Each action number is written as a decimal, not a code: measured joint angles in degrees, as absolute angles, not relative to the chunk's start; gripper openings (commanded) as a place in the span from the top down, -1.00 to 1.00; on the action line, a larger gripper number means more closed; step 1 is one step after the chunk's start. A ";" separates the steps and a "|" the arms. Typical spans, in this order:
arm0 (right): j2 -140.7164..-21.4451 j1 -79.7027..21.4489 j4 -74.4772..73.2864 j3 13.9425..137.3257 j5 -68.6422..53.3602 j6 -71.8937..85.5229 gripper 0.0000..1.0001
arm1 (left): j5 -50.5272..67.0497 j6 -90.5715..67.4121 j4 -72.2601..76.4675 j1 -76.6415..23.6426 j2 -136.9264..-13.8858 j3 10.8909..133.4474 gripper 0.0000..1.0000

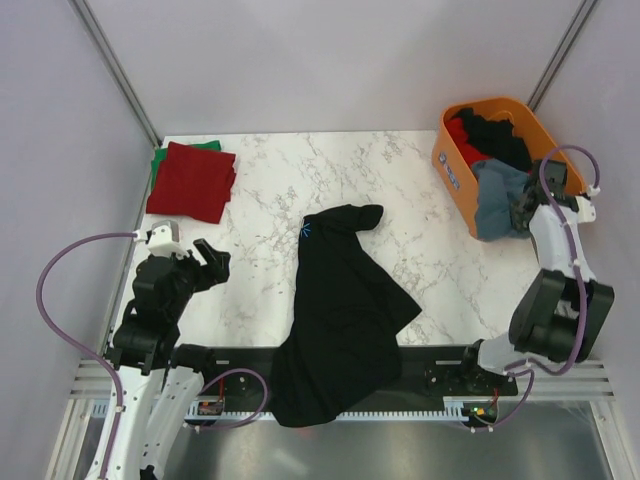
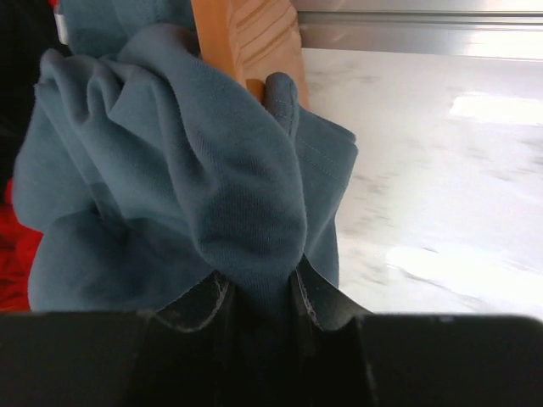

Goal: Fold and stack the t-shirts

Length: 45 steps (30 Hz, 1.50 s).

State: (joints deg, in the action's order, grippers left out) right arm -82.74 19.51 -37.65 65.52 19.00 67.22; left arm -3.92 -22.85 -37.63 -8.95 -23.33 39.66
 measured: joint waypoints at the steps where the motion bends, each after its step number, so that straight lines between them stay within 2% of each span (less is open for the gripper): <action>1: -86.67 18.98 -35.83 68.82 18.52 67.64 0.80 | -3.92 -22.83 -37.63 -8.95 -23.35 39.66 -0.67; 2: -88.18 18.44 -34.96 70.06 18.28 67.70 0.80 | -3.92 -22.85 -37.63 -8.95 -23.38 39.66 -0.67; 3: -91.66 17.91 -34.59 73.47 17.85 67.57 0.50 | -3.95 -22.83 -37.63 -8.95 -23.38 39.66 -0.67; 4: -94.48 17.61 -34.13 76.36 17.41 67.35 0.34 | -3.95 -22.83 -37.63 -8.95 -23.38 39.66 -0.67; 5: -97.56 17.32 -34.06 79.72 16.75 67.00 -0.10 | -3.95 -22.85 -37.63 -8.97 -23.38 39.66 -0.67; 7: -101.58 17.10 -35.07 84.33 15.92 65.87 -0.49 | -3.97 -22.85 -37.65 -8.97 -23.38 39.66 -0.67; 8: -103.70 17.10 -35.24 86.46 15.25 64.79 -0.94 | -3.97 -22.83 -37.63 -8.97 -23.40 39.66 -0.67; 12: -107.37 17.08 -36.58 91.13 12.64 60.90 -0.96 | -3.97 -22.85 -37.65 -8.95 -23.62 39.66 -0.68; 15: -105.84 17.02 -35.90 89.25 11.97 59.00 -0.96 | -3.97 -22.83 -37.63 -8.95 -23.66 39.66 -0.68; 19: -99.98 15.86 -34.63 83.92 10.02 56.51 -0.96 | -4.01 -22.83 -37.63 -8.95 -23.92 39.66 -0.69; 26: -88.03 9.23 -39.40 84.93 9.08 46.28 -0.96 | -4.16 -22.83 -37.63 -8.95 -24.77 39.66 -0.70; 29: -79.05 4.73 -40.12 83.72 11.33 42.57 -0.96 | -4.29 -22.83 -37.65 -8.97 -24.77 39.66 -0.72; 35: -54.94 3.51 -42.00 68.01 10.92 38.74 -0.97 | -4.38 -22.83 -37.63 -8.97 -24.75 39.66 -0.72; 39: -49.04 1.10 -43.83 57.39 5.80 37.34 -0.94 | -4.38 -22.85 -37.65 -8.95 -24.75 39.66 -0.72; 41: -48.47 -1.10 -45.36 52.25 2.72 36.82 -0.82 | -4.38 -22.83 -37.63 -8.97 -24.75 39.66 -0.72; 43: -47.55 -3.62 -45.95 47.55 -0.01 36.82 -0.60 | -4.38 -22.83 -37.65 -8.95 -24.75 39.66 -0.72; 45: -45.56 -6.39 -46.11 43.55 -2.00 37.19 -0.55 | -4.38 -22.83 -37.63 -8.95 -24.75 39.66 -0.72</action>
